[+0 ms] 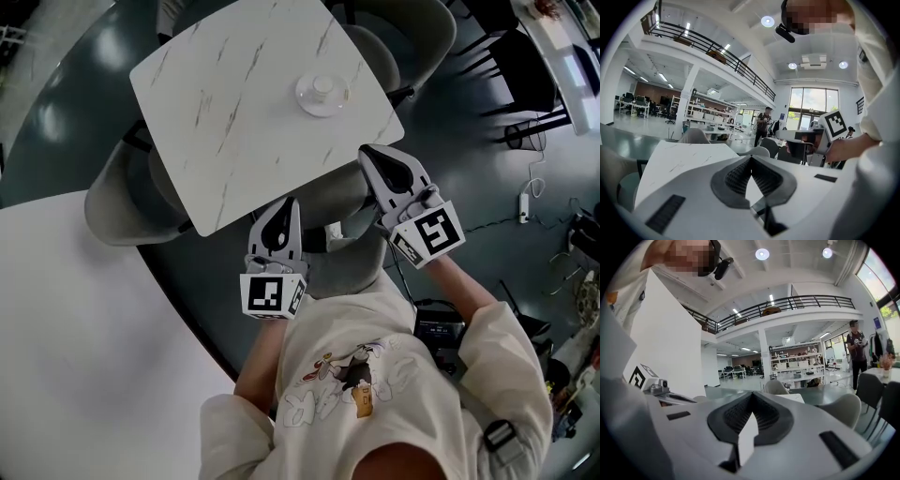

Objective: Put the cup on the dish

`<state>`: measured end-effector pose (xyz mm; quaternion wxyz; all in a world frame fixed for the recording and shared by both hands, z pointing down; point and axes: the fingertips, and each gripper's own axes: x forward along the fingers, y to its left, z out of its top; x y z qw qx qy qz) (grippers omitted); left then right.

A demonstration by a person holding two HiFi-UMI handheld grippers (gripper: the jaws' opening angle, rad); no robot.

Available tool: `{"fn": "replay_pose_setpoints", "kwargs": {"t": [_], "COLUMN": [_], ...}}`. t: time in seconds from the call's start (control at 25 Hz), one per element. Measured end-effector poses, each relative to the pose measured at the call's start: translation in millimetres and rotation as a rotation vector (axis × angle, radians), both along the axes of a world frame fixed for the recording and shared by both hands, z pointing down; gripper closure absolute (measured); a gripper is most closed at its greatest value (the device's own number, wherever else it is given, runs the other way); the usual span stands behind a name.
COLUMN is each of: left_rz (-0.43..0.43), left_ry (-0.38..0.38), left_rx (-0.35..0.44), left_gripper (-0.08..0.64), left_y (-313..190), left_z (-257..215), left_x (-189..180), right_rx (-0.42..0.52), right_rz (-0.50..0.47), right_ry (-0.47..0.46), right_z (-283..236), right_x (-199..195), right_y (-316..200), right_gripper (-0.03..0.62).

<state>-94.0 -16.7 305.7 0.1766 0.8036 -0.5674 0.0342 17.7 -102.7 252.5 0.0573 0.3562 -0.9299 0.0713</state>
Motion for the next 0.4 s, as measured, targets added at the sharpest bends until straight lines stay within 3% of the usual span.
{"fn": "replay_pose_setpoints", "kwargs": {"t": [0.4], "left_rz": [0.040], "left_ry": [0.001], "left_rx": [0.039], "left_gripper": [0.558], "left_y": [-10.5], "left_z": [-17.0], "left_x": [13.0], "right_rx": [0.024], "right_rz": [-0.048], "right_ry": [-0.016], "right_z": [-17.7], "right_x": [-3.6], "right_y": [9.3], "right_gripper": [0.589]}}
